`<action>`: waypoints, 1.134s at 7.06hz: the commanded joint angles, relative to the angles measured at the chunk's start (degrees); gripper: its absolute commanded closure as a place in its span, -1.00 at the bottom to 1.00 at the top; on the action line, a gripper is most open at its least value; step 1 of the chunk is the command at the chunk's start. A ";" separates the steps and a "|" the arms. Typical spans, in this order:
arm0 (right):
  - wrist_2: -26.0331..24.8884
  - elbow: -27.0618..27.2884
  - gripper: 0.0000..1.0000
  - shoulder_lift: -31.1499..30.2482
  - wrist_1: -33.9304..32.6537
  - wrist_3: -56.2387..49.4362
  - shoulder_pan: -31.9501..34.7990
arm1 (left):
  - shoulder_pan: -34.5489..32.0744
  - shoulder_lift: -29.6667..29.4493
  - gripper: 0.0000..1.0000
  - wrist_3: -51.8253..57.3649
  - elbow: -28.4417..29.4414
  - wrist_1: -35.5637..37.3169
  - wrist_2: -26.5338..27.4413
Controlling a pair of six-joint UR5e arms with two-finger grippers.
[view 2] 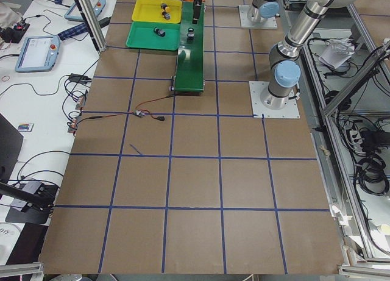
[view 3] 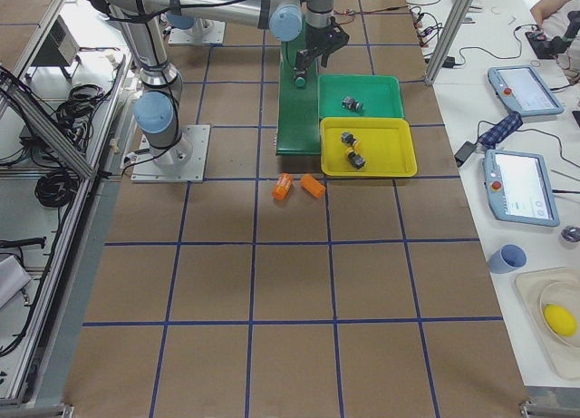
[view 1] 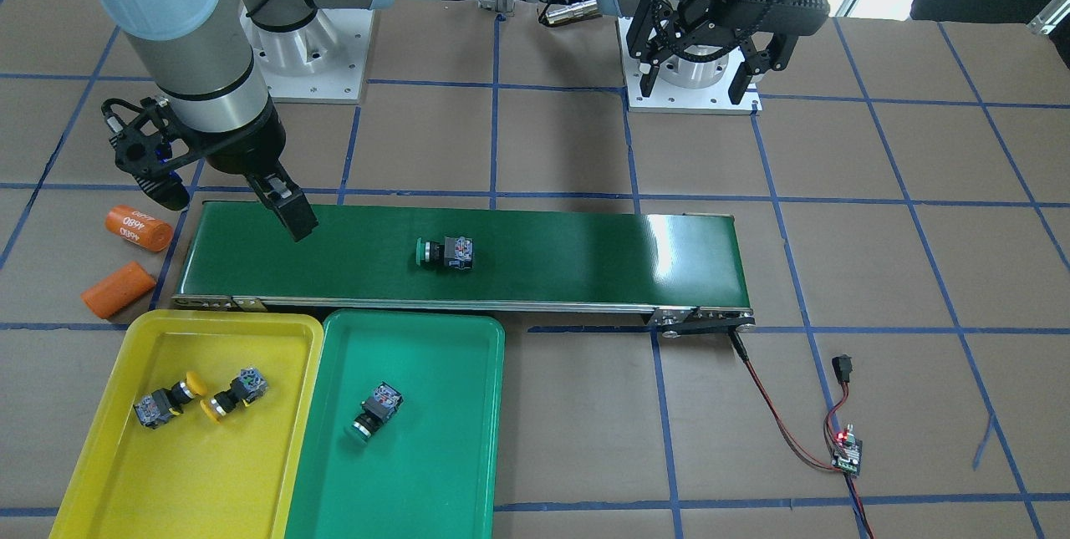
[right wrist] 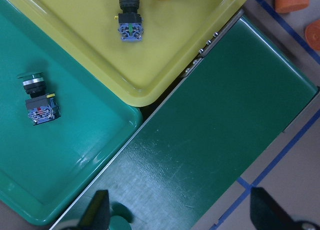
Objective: Sort buttons by color to trays
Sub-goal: 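Move the right gripper back over the conveyor toward the other green button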
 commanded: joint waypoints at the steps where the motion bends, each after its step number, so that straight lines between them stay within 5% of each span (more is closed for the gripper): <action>1: 0.12 0.25 -1.00 0.37 0.27 0.42 -0.20 | 0.06 0.12 -1.00 0.00 -0.12 0.01 0.02; 4: 0.20 1.74 -1.00 0.55 -0.25 0.51 -0.12 | 0.06 0.12 -1.00 0.00 0.06 0.01 0.02; 8: 1.43 3.66 -1.00 2.57 -2.52 18.74 0.93 | 0.06 0.12 -1.00 0.09 0.06 0.01 0.02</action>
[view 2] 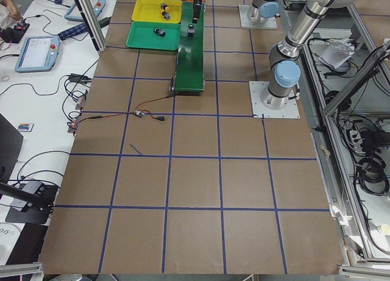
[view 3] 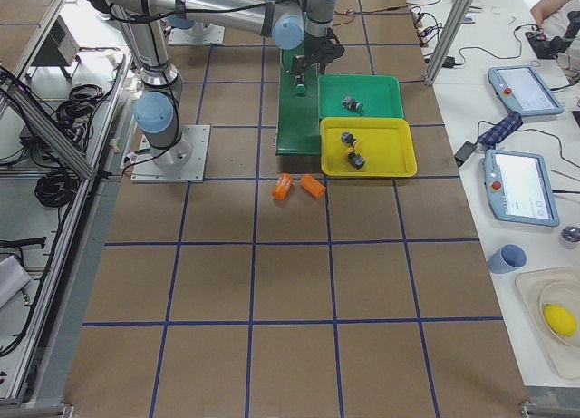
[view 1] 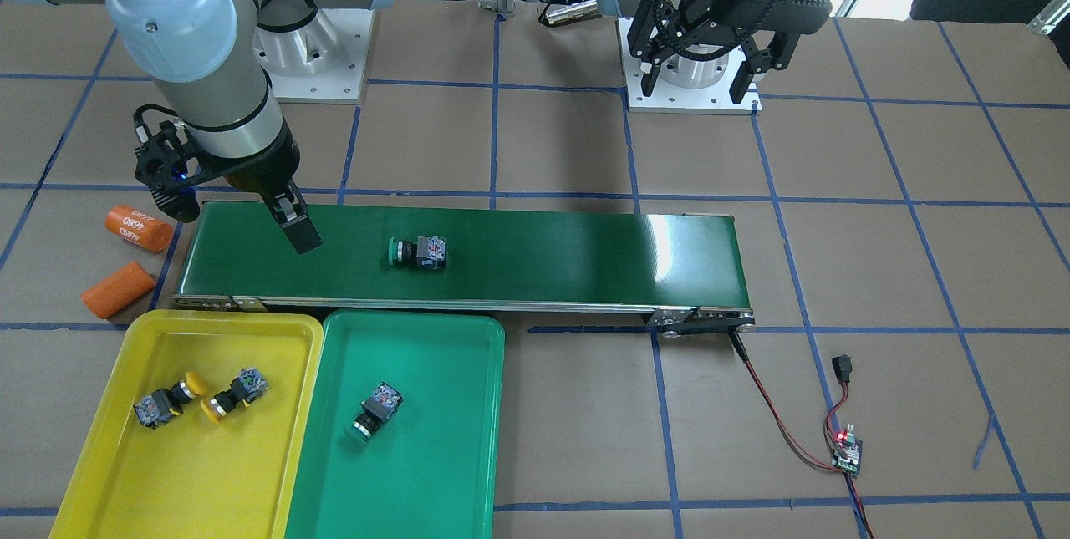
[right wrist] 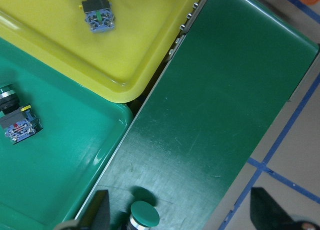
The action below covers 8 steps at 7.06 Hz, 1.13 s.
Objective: Sort buttons by color to trays
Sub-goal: 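Lower the right gripper and grasp the second green button on the conveyor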
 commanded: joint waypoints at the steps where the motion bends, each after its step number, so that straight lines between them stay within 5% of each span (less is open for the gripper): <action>1: 2.49 3.03 -1.00 0.59 -4.26 8.53 1.14 | 0.00 0.06 -1.00 -0.06 -0.17 0.00 0.00; 8: 2.51 10.43 -1.00 1.20 -14.22 20.16 3.26 | 0.00 0.06 -1.00 0.03 -0.17 0.00 0.00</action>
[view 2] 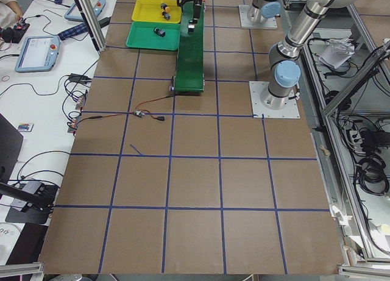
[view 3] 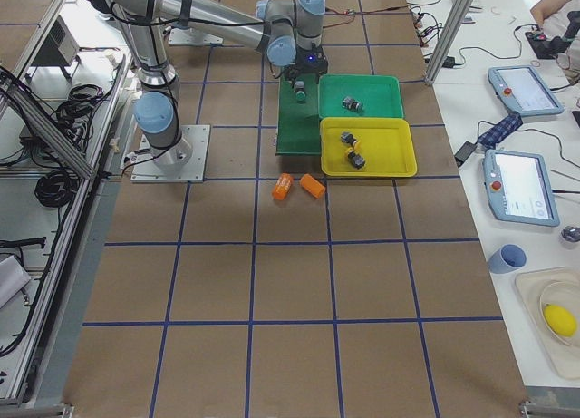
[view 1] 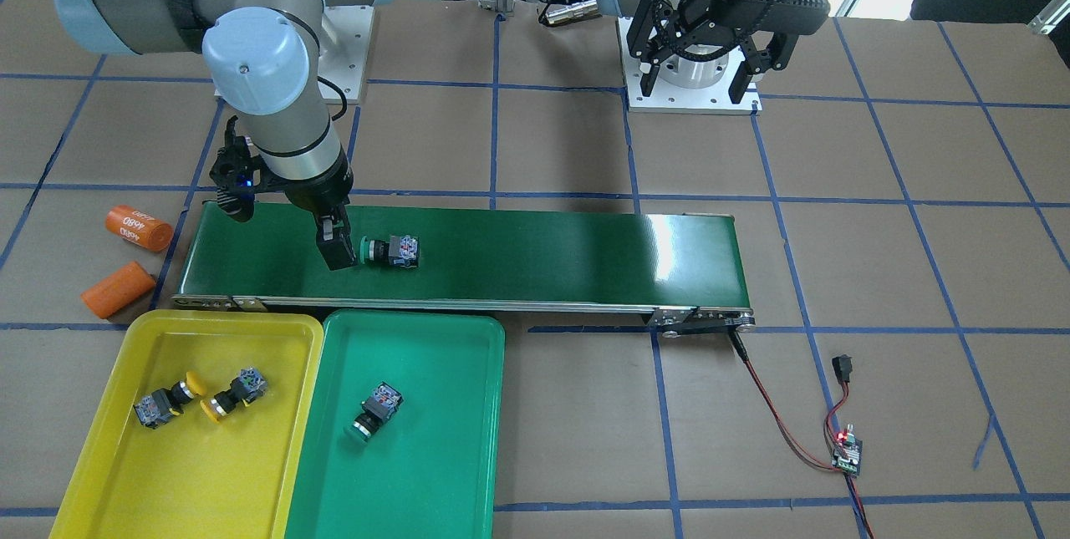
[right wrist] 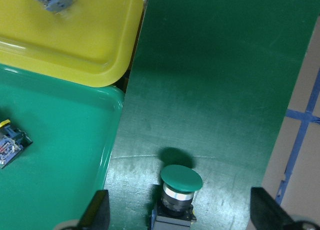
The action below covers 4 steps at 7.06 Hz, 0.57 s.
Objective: Sort buttons by color to trays
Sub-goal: 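Lower the right gripper and grasp the second green button on the conveyor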
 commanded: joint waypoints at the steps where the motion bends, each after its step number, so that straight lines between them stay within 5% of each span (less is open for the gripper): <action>1: 0.14 1.90 -1.00 0.68 -1.06 0.80 0.03 | -0.04 0.00 -1.00 -0.02 0.09 0.00 0.00; 4: -0.64 4.99 -1.00 1.21 -4.84 0.71 0.03 | -0.04 0.09 -1.00 -0.02 0.26 -0.09 0.00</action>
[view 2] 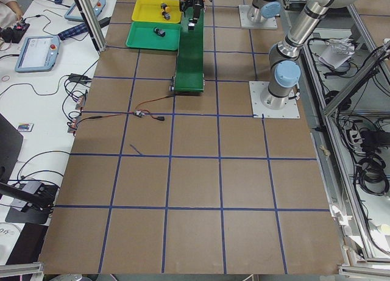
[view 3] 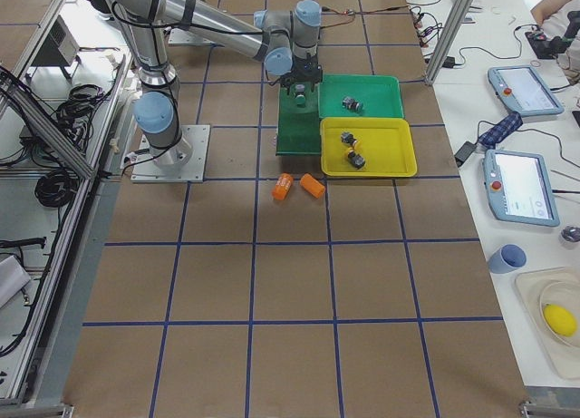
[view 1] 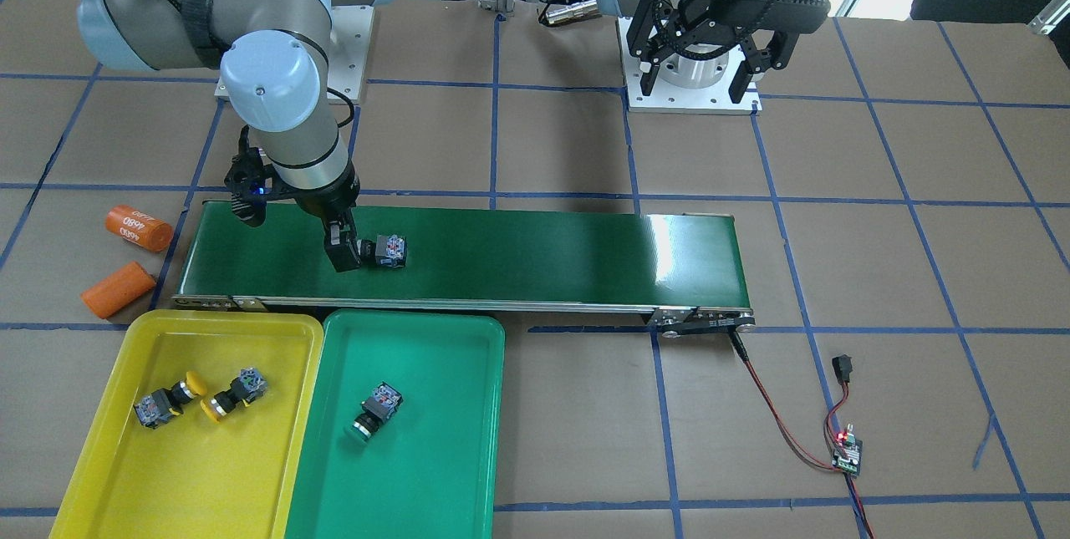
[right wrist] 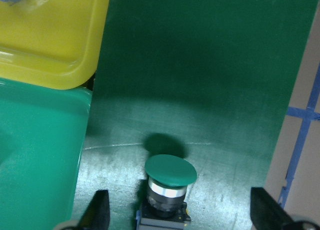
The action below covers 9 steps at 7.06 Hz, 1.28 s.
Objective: Sort buttons by color to trays
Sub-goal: 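Lower the right gripper and grasp the second green button on the conveyor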
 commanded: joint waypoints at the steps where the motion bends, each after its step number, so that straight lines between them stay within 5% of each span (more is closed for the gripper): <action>1: -0.21 0.86 -1.00 0.97 -1.13 0.00 0.00 | 0.08 -0.02 -1.00 0.00 0.01 0.02 0.00; 7: -0.82 0.07 -1.00 2.91 -2.18 -0.26 -0.09 | 0.00 0.07 -1.00 0.00 -0.17 0.02 0.00; 9: -0.91 0.50 -0.70 2.99 -2.09 -0.87 -0.44 | 0.00 0.33 -1.00 0.00 -0.34 0.02 0.00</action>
